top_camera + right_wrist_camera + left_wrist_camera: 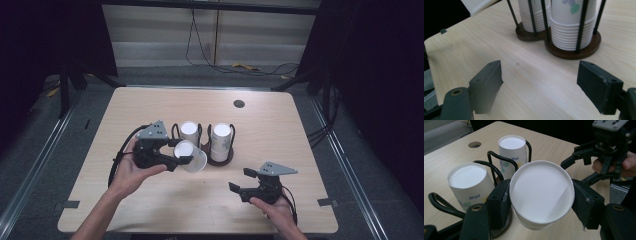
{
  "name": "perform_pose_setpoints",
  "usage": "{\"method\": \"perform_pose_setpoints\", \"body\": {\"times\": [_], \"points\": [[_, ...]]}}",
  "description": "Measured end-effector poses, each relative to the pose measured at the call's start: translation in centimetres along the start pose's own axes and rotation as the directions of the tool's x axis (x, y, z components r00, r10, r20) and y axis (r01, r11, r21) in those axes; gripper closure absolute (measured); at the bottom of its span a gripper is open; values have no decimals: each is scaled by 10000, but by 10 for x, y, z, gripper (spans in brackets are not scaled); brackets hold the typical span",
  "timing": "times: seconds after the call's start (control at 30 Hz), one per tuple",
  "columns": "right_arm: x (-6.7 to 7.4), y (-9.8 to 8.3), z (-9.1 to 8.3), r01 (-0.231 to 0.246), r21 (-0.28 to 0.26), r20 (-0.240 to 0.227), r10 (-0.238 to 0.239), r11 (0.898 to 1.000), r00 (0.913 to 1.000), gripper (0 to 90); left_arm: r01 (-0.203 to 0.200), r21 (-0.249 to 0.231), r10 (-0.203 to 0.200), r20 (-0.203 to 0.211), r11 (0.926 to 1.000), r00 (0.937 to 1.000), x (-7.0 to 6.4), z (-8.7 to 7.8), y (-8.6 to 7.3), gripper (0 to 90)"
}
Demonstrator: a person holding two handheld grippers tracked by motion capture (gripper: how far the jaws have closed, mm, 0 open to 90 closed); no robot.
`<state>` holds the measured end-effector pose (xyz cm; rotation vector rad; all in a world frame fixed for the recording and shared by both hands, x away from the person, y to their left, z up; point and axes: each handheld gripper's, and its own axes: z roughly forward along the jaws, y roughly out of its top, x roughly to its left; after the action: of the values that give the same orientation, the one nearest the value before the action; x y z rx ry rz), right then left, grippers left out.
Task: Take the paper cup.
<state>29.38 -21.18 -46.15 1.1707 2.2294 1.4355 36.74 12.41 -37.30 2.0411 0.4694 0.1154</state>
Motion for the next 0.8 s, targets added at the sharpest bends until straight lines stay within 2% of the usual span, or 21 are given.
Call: {"method": "perform_pose_setpoints", "body": {"times": [0.17,0.23,0.47,0.57,0.63,0.8], "points": [[7,7,2,294,-93,-277,-297,9995,9992,176,45,141,-48,210,9999,9998,1,10,-10,366],[9,11,4,424,-17,-394,-424,9991,9983,174,203,178,-208,248,9996,9995,3,15,-16,365],[22,23,18,913,-62,-960,-914,9958,9912,161,264,144,-272,570,9995,9980,1,25,-25,365],[23,21,23,744,-333,-1138,-777,9967,9905,154,252,209,-266,657,9995,9975,0,29,-28,365],[23,18,25,730,-297,-1231,-761,9969,9895,153,114,302,-137,760,9995,9970,-1,32,-31,365],[24,12,26,810,-228,-1339,-833,9965,9875,147,301,52,-304,930,9995,9952,0,34,-37,365]]}}
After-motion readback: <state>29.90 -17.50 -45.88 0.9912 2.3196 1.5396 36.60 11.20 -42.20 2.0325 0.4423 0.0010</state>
